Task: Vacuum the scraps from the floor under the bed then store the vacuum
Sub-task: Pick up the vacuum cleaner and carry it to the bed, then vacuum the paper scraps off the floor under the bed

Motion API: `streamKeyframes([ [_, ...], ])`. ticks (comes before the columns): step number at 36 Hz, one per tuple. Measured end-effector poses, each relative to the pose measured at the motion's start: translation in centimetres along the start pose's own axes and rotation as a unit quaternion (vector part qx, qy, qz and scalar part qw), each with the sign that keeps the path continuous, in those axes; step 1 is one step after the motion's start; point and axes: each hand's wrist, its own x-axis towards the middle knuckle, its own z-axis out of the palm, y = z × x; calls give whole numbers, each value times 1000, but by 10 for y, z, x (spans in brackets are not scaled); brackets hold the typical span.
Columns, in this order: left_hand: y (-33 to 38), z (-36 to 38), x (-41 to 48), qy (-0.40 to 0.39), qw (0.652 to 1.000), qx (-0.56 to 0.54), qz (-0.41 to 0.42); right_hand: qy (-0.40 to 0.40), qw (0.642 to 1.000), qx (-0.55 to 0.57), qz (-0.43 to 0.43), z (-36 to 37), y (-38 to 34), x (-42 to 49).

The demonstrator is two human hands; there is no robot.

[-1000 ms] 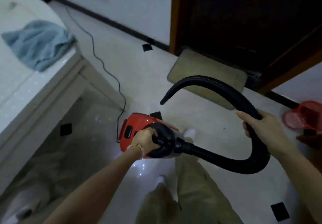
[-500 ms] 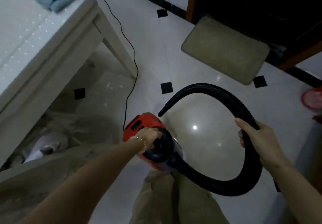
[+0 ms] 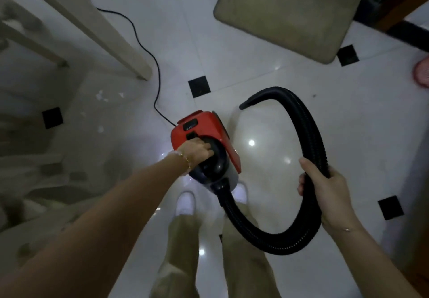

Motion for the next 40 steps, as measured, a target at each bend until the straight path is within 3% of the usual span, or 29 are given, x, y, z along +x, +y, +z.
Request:
streamKeyframes([
  [1,-4,8,11,-1,998,64,1,6,1000,9,1,6,11,7],
  [4,-13,38,30,-30,995,81,-51,25,999,34,2,28,44,24],
  [8,-28,80,48,-18,996,14,-83,41,998,44,-4,56,83,37],
  [13,-49,114,56,-36,998,-2,-56,31,998,47,19,79,122,43],
  [18,-62,151,48,94,994,44,25,37,995,58,66,97,147,57],
  [22,-66,163,41,85,995,-55,17,20,995,38,90,114,159,65],
  [24,-64,168,37,63,987,-136,-65,10,995,28,95,123,161,67],
  [27,-51,178,27,174,934,-269,-157,5,996,11,93,132,158,72],
  [31,-27,181,18,262,773,-482,-319,2,996,11,92,135,152,81],
  [33,-22,177,19,288,713,-529,-357,-2,995,8,96,136,150,86],
  [38,-40,159,33,331,623,-558,-436,-10,994,-3,105,135,150,98],
  [40,-59,158,43,312,613,-567,-453,-14,994,-7,106,136,152,101],
])
